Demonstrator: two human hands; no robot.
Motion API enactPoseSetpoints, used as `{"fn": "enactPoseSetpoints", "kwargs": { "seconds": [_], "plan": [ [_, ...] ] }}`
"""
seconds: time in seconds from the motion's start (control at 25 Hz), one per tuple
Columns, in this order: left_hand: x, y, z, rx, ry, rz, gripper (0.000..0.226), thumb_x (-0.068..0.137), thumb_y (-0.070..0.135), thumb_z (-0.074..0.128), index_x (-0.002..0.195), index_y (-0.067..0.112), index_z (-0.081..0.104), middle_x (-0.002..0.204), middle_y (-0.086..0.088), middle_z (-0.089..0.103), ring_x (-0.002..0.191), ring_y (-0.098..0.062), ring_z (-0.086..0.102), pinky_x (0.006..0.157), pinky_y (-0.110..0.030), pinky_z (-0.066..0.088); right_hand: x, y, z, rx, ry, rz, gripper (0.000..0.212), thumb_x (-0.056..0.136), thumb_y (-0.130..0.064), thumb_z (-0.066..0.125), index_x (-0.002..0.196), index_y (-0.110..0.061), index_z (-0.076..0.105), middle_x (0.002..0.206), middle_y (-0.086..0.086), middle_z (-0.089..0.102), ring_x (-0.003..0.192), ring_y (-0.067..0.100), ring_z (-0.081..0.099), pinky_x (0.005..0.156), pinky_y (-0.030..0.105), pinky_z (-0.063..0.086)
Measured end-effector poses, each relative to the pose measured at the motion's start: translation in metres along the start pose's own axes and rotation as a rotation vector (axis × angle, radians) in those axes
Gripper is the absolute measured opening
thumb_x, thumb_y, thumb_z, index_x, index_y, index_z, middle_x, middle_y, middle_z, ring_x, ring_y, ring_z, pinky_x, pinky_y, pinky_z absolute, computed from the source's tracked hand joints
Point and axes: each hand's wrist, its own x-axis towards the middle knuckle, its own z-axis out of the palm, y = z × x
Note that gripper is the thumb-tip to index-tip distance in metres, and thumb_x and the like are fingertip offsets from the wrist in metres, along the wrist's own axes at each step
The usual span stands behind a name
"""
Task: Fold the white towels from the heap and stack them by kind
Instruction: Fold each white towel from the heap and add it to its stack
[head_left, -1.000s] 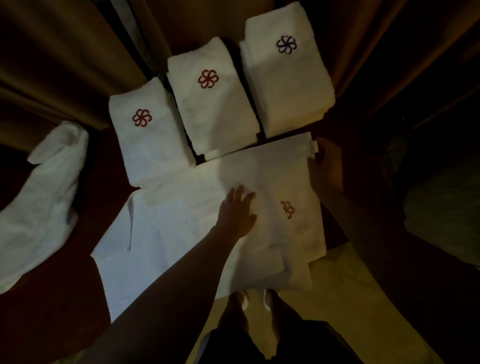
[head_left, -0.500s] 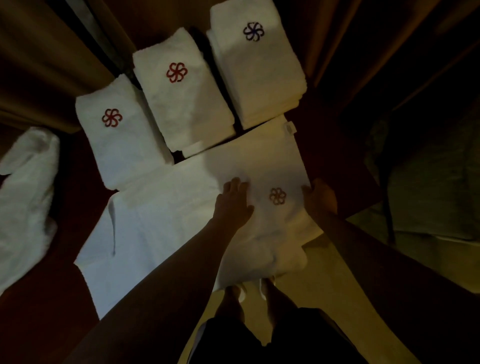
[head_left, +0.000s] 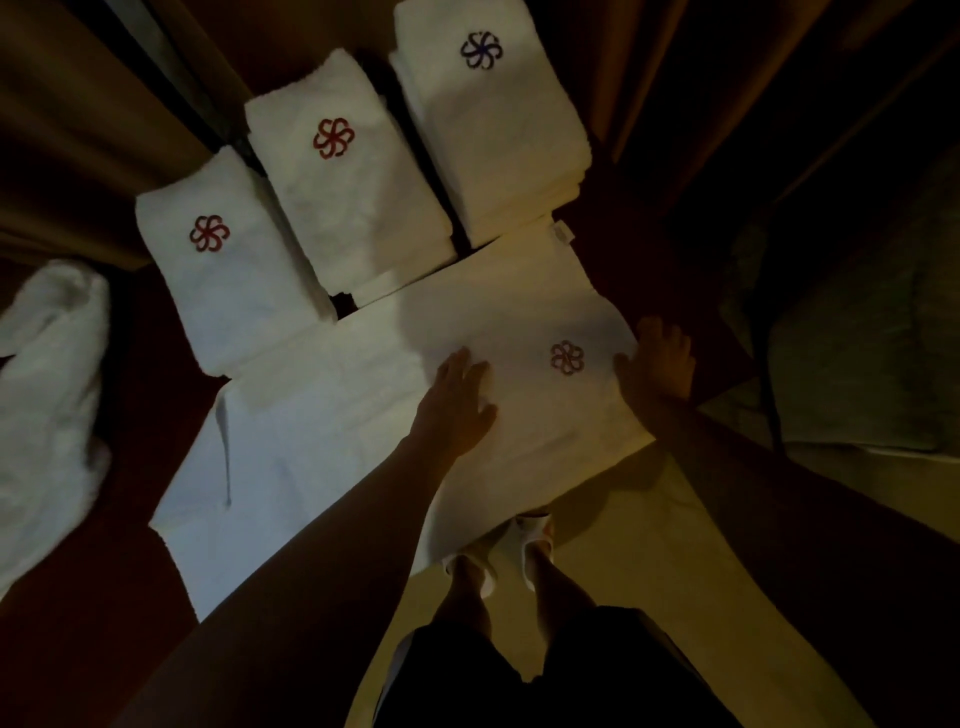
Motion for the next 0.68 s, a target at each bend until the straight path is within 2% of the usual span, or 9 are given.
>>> {"fn": "enactPoseSetpoints", "kwargs": {
  "seconds": [0.04, 0.12, 0.2, 0.28, 0.36, 0.44, 0.6, 0.68],
  "plan": [
    [-0.005, -0.004, 0.001, -0.010, 0.023, 0.018, 0.063, 0.091, 0.036, 0.059, 0.146, 0.017, 0.035, 0.159, -0.009, 0.018, 0.146, -0.026, 0.015, 0.108, -0.046, 0.040, -0.008, -0.008, 0.002, 0.009, 0.076, -0.078, 0.053, 0.085, -0.020, 0.064, 0.132, -0.007, 0.044, 0.131, 0.019, 0.046, 0.121, 0.037, 0.042, 0.094, 0.046, 0.039],
    [-0.018, -0.014, 0.004, 0.043, 0.094, -0.010, 0.059, 0.090, 0.035, 0.060, 0.142, 0.016, 0.039, 0.156, -0.013, 0.024, 0.143, -0.030, 0.023, 0.110, -0.045, 0.037, -0.026, -0.028, 0.012, 0.043, 0.121, -0.300, 0.048, 0.081, -0.016, 0.068, 0.125, -0.006, 0.052, 0.125, 0.019, 0.051, 0.114, 0.037, 0.048, 0.089, 0.046, 0.044],
    [-0.037, -0.027, 0.008, 0.055, 0.164, -0.128, 0.058, 0.088, 0.032, 0.063, 0.139, 0.014, 0.043, 0.150, -0.019, 0.032, 0.137, -0.036, 0.033, 0.107, -0.047, 0.039, -0.043, -0.049, 0.028, 0.024, 0.004, -0.523, 0.050, 0.079, -0.015, 0.071, 0.124, -0.003, 0.055, 0.125, 0.021, 0.053, 0.116, 0.040, 0.050, 0.092, 0.049, 0.045],
    [-0.058, -0.045, 0.013, 0.031, 0.212, -0.198, 0.057, 0.085, 0.028, 0.066, 0.135, 0.011, 0.046, 0.146, -0.021, 0.036, 0.131, -0.039, 0.039, 0.099, -0.051, 0.046, -0.057, -0.068, 0.041, -0.054, -0.193, -0.657, 0.056, 0.084, -0.020, 0.067, 0.134, -0.006, 0.048, 0.138, 0.020, 0.045, 0.129, 0.038, 0.041, 0.102, 0.048, 0.037],
    [-0.080, -0.064, 0.013, 0.032, 0.224, -0.249, 0.055, 0.087, 0.028, 0.062, 0.137, 0.013, 0.043, 0.148, -0.018, 0.033, 0.132, -0.035, 0.037, 0.098, -0.049, 0.047, -0.071, -0.086, 0.052, -0.122, -0.317, -0.681, 0.057, 0.091, -0.027, 0.056, 0.142, -0.012, 0.038, 0.149, 0.013, 0.032, 0.137, 0.031, 0.029, 0.106, 0.042, 0.030],
    [-0.101, -0.083, 0.013, -0.015, 0.237, -0.319, 0.054, 0.090, 0.027, 0.059, 0.139, 0.016, 0.039, 0.151, -0.014, 0.029, 0.134, -0.032, 0.033, 0.101, -0.047, 0.042, -0.084, -0.103, 0.060, -0.163, -0.306, -0.707, 0.055, 0.092, -0.030, 0.053, 0.142, -0.014, 0.037, 0.150, 0.011, 0.030, 0.137, 0.030, 0.027, 0.105, 0.040, 0.029],
    [-0.142, -0.122, 0.014, -0.088, 0.232, -0.470, 0.056, 0.093, 0.030, 0.054, 0.143, 0.019, 0.032, 0.149, -0.014, 0.028, 0.133, -0.032, 0.033, 0.102, -0.047, 0.040, -0.106, -0.142, 0.073, -0.235, -0.282, -0.817, 0.040, 0.086, -0.023, 0.055, 0.124, -0.011, 0.053, 0.132, 0.012, 0.046, 0.123, 0.032, 0.041, 0.095, 0.040, 0.037],
    [-0.161, -0.143, 0.017, -0.106, 0.206, -0.532, 0.056, 0.092, 0.032, 0.053, 0.143, 0.019, 0.033, 0.148, -0.013, 0.030, 0.131, -0.031, 0.034, 0.099, -0.046, 0.042, -0.121, -0.165, 0.081, -0.320, -0.289, -0.803, 0.034, 0.086, -0.024, 0.052, 0.116, -0.010, 0.054, 0.122, 0.012, 0.049, 0.116, 0.032, 0.046, 0.090, 0.039, 0.040]
  ]
}}
